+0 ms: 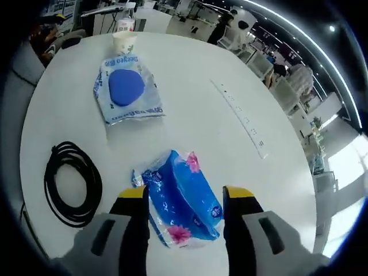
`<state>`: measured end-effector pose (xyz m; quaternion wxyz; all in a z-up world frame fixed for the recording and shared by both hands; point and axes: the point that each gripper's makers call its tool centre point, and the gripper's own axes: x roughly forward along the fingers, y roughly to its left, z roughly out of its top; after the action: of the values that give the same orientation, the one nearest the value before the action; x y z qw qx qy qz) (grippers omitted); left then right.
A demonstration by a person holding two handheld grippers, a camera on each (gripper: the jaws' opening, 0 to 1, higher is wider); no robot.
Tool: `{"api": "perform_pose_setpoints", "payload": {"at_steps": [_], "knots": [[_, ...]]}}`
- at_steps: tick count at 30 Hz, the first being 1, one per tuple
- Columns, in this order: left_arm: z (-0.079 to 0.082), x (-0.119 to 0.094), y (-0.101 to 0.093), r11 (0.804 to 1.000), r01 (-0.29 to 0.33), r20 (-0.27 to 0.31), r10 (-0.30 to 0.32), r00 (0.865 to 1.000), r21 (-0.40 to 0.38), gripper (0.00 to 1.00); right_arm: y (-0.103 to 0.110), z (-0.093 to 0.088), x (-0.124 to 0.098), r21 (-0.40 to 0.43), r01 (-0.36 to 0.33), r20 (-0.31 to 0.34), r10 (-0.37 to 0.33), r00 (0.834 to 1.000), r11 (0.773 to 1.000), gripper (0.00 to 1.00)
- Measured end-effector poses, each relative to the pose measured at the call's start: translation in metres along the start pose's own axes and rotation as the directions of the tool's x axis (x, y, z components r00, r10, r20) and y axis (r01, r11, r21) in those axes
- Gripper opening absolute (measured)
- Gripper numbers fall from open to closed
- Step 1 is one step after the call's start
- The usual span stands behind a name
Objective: Arrange the tabletop items into an orderly group along one side of the table until the central work area is clear of visible clutter.
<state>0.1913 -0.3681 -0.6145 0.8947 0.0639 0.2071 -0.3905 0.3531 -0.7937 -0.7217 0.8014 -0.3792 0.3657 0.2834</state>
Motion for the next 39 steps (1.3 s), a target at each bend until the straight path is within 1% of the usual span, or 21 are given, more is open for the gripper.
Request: {"api": "perform_pose_setpoints", "payload": {"at_steps": [2, 5, 6, 9, 12, 16, 19, 21, 23, 29, 35, 39], "knots": [[0.002, 0.0, 0.0, 1.0, -0.006, 0.007, 0.006, 1.0, 0.002, 1.0, 0.0, -0.003, 0.004, -0.026, 0.0, -0.019, 0.0, 1.0, 1.0, 0.42], [0.003, 0.003, 0.0, 1.0, -0.01, 0.011, 0.01, 1.0, -0.003, 1.0, -0.003, -0.004, 0.008, -0.031, 0.005, -0.029, -0.006, 1.0, 1.0, 0.34], [0.003, 0.005, 0.0, 1.0, -0.013, 0.005, 0.013, 1.0, 0.004, 1.0, -0.003, -0.005, 0.01, -0.034, 0.007, -0.035, -0.008, 0.999, 0.999, 0.31], [0.004, 0.009, 0.0, 0.999, -0.018, -0.008, 0.019, 1.0, 0.035, 1.0, -0.002, -0.005, 0.014, -0.066, 0.005, -0.047, -0.008, 0.999, 0.998, 0.27], [0.007, 0.01, 0.003, 0.999, -0.021, 0.006, 0.02, 1.0, 0.034, 1.0, -0.001, -0.005, 0.017, -0.082, -0.005, -0.06, 0.0, 0.998, 0.997, 0.25], [0.005, 0.016, 0.006, 0.998, -0.024, 0.0, 0.024, 1.0, 0.05, 1.0, -0.001, -0.009, 0.023, -0.135, -0.009, -0.091, -0.003, 0.996, 0.991, 0.15], [0.002, 0.02, 0.005, 0.998, -0.019, -0.012, 0.019, 1.0, 0.063, 1.0, 0.0, -0.01, 0.024, -0.137, -0.019, -0.096, 0.005, 0.995, 0.99, 0.11], [0.0, 0.02, 0.005, 0.997, -0.016, -0.021, 0.017, 1.0, 0.076, 1.0, 0.001, -0.011, 0.024, -0.144, -0.024, -0.098, 0.01, 0.995, 0.989, 0.04], [-0.001, 0.02, 0.003, 0.997, -0.012, -0.026, 0.014, 1.0, 0.076, 1.0, 0.001, -0.012, 0.024, -0.145, -0.026, -0.098, 0.012, 0.995, 0.989, 0.01], [-0.005, 0.021, 0.005, 0.997, -0.012, -0.036, 0.015, 0.999, 0.074, 1.0, 0.001, -0.014, 0.024, -0.152, -0.029, -0.09, 0.015, 0.996, 0.988, 0.0], [-0.006, 0.021, 0.005, 0.997, -0.009, -0.039, 0.011, 0.999, 0.072, 0.99, 0.001, -0.01, 0.017, -0.17, -0.018, -0.069, 0.007, 0.998, 0.985, 0.0], [-0.006, 0.021, 0.005, 0.998, -0.001, -0.033, 0.003, 0.999, 0.062, 0.99, 0.0, -0.003, 0.012, -0.196, -0.007, -0.044, -0.001, 0.999, 0.98, 0.0]]}}
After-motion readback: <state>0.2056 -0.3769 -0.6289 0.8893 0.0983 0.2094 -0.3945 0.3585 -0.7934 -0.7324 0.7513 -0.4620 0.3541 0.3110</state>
